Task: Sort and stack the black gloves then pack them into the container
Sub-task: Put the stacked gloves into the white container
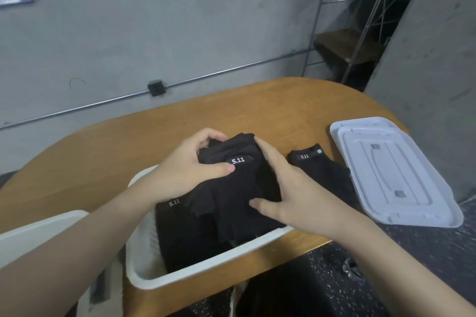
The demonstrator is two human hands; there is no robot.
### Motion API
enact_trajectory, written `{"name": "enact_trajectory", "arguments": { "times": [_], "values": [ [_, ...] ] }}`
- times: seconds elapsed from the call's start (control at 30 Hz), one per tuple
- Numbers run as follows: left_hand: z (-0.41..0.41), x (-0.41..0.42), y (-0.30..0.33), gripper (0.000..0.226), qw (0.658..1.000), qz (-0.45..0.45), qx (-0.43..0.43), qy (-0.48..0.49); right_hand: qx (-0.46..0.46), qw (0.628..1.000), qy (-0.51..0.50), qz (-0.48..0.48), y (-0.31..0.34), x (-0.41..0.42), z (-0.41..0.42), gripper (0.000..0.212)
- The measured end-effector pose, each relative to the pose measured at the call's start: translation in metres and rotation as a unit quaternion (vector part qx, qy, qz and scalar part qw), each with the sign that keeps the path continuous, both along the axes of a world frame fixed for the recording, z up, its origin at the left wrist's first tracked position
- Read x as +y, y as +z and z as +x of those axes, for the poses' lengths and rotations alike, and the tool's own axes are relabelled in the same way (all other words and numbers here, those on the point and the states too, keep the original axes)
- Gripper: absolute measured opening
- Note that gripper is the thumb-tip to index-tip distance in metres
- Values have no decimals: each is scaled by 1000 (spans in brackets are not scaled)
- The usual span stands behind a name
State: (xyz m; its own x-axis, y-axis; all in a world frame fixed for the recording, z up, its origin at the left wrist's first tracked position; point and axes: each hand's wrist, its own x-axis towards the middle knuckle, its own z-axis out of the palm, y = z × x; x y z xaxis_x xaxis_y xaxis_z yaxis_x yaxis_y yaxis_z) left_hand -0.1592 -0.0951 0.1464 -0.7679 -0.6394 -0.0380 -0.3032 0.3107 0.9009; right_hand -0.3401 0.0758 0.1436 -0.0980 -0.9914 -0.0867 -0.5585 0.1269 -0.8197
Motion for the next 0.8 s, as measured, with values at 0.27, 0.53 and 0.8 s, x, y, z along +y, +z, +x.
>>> {"name": "enact_trajectory", "arguments": {
  "times": [0.27, 0.53, 0.8],
  "values": [
    [-4, 1, -24, 39, 990, 138, 11, -40, 107, 994, -23, -9, 5, 28, 1, 88],
    [-13, -3, -52, 36, 991, 106, -49, -58, 260, 963, -28, -61, -8, 27, -6, 62],
    [-17, -6, -73, 52, 977, -48, -162, -128, 217, 974, -35, -44, -18, 21, -10, 61]
  ]
}}
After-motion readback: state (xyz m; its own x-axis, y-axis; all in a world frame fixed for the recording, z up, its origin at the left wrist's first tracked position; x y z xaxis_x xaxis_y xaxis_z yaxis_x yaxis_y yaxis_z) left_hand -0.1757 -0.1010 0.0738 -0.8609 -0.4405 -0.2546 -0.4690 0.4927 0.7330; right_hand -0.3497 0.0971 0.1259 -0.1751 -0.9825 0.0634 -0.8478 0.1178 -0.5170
